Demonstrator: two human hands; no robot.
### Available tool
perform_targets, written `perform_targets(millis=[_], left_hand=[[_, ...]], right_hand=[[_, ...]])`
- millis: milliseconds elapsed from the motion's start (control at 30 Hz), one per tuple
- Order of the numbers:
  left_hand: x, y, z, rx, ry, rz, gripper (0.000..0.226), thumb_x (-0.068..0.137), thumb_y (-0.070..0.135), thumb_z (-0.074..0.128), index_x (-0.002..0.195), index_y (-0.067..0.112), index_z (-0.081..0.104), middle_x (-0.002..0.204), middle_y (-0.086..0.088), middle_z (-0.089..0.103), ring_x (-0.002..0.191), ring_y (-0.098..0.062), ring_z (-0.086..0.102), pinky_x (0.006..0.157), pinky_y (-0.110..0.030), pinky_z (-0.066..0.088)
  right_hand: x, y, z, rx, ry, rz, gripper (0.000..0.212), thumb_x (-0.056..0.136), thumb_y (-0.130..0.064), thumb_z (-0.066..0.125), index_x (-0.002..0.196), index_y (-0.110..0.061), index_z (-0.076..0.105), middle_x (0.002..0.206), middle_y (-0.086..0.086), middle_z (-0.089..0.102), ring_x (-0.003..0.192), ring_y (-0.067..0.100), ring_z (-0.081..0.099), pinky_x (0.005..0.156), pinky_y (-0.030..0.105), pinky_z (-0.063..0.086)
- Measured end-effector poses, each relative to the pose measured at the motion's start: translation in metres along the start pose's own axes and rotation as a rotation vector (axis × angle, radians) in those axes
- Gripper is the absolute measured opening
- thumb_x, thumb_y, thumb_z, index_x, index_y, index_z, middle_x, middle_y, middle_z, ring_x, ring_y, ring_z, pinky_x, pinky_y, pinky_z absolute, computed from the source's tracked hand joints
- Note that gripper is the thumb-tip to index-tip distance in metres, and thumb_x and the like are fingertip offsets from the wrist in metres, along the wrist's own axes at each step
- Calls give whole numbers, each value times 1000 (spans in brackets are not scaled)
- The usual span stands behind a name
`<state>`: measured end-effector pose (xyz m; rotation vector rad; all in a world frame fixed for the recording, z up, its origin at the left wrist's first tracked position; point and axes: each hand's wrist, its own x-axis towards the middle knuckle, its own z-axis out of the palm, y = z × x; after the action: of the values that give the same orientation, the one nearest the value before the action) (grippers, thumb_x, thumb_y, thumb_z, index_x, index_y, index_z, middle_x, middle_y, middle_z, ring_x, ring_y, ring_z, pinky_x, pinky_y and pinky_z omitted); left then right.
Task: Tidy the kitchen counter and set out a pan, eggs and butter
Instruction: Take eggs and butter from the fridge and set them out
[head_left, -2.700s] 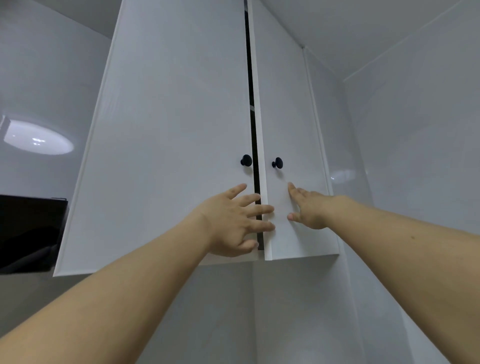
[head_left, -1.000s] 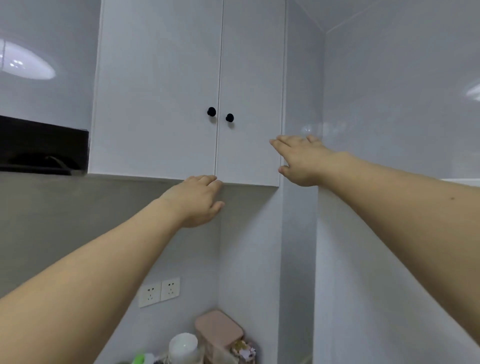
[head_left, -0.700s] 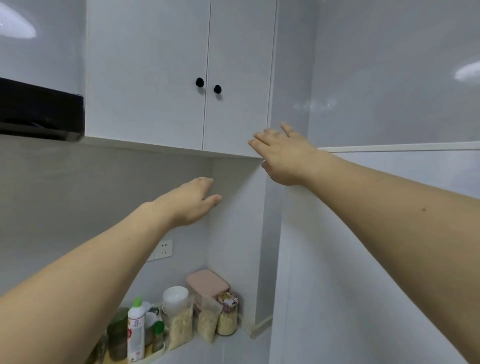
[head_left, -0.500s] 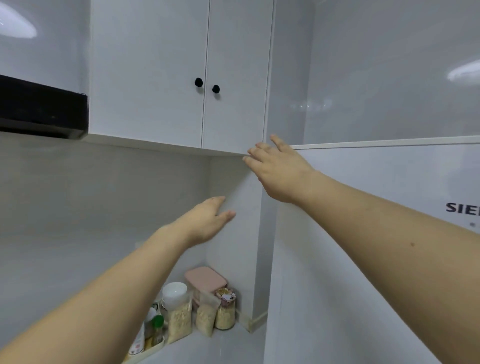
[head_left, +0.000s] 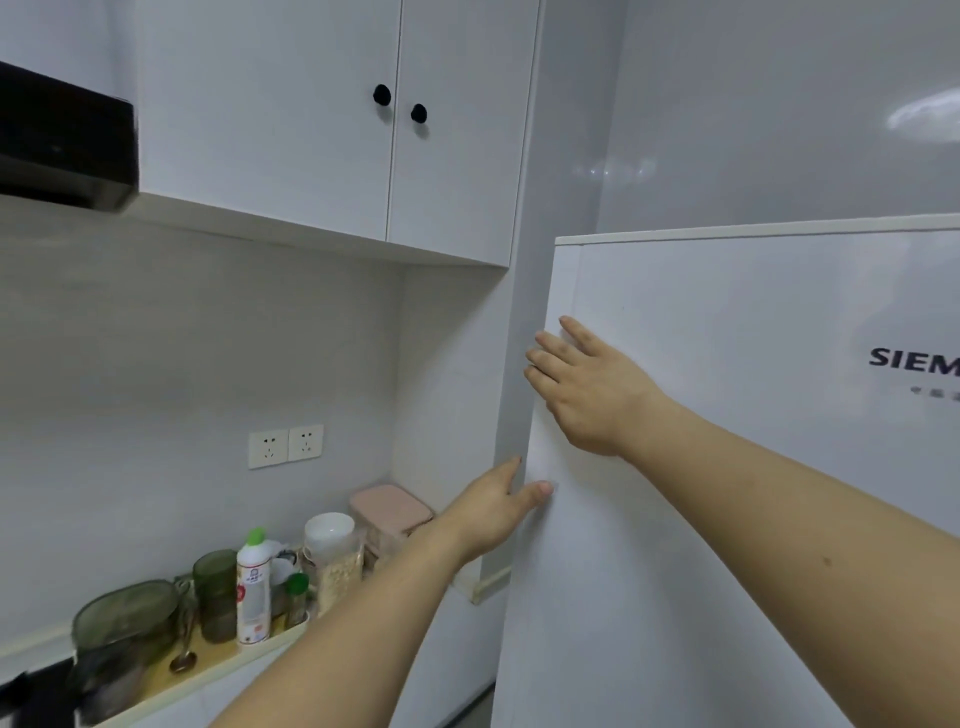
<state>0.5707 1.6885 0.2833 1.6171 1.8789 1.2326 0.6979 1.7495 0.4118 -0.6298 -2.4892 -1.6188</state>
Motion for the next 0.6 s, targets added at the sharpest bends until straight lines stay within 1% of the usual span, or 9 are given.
perform_targets(millis=[33,100,167,233,333,433,500,567,600], left_hand=[[0,0,3,-21,-2,6,52,98,45,50,145,27,37,134,23,42,124,1,40,102,-19,30],[3,-3,7,-45,7,33,43,97,44,51,137,32,44,132,24,48,123,0,46,101,-23,35],[5,-8,11,-46,22,65,46,96,43,52,140,35,41,135,18,52,122,-4,50,101,-24,38],[5,-12,16,-52,41,103,49,96,44,52,142,37,37,137,19,51,122,-1,49,101,-23,38],[6,-20,23,-59,81,151,53,97,44,50,146,38,29,142,20,45,125,2,45,102,-20,36],[8,-27,36,-60,122,171,66,98,50,43,154,33,14,155,14,30,139,-3,32,113,-26,29],[7,-27,47,-66,143,152,71,100,49,38,156,24,1,161,9,15,145,-7,20,115,-23,19],[6,-28,58,-60,199,138,71,102,45,35,155,18,-4,162,5,7,146,-8,14,108,-14,15],[5,-27,63,-58,222,140,70,103,43,34,155,17,-4,163,4,6,146,-8,12,106,-11,13]], right_hand=[[1,-3,4,-12,13,-9,55,100,-26,16,153,-9,17,160,11,13,148,29,3,115,49,-15],[2,-7,10,-58,30,-21,57,99,-27,12,153,-10,15,160,11,12,148,29,3,115,51,-17],[3,-11,16,-126,17,-42,58,100,-31,10,154,-10,3,161,11,3,149,29,-3,114,51,-19],[2,-13,20,-173,24,-56,59,101,-33,8,152,-10,-8,161,11,-6,148,29,-10,113,52,-20],[4,-15,24,-197,46,-88,60,100,-34,6,151,-9,-12,160,11,-11,147,28,-13,114,52,-20],[6,-16,24,-221,-1,-105,59,100,-35,5,152,-10,-7,161,11,-8,148,28,-12,114,53,-20],[8,-15,26,-231,-13,-113,61,97,-35,0,153,-10,0,161,12,1,148,30,-7,113,54,-18],[8,-13,24,-216,19,-110,69,91,-33,-6,153,-11,18,158,12,21,148,32,8,116,55,-10],[8,-13,26,-210,32,-107,71,90,-33,-3,150,-12,28,152,12,34,146,32,17,117,54,-5]])
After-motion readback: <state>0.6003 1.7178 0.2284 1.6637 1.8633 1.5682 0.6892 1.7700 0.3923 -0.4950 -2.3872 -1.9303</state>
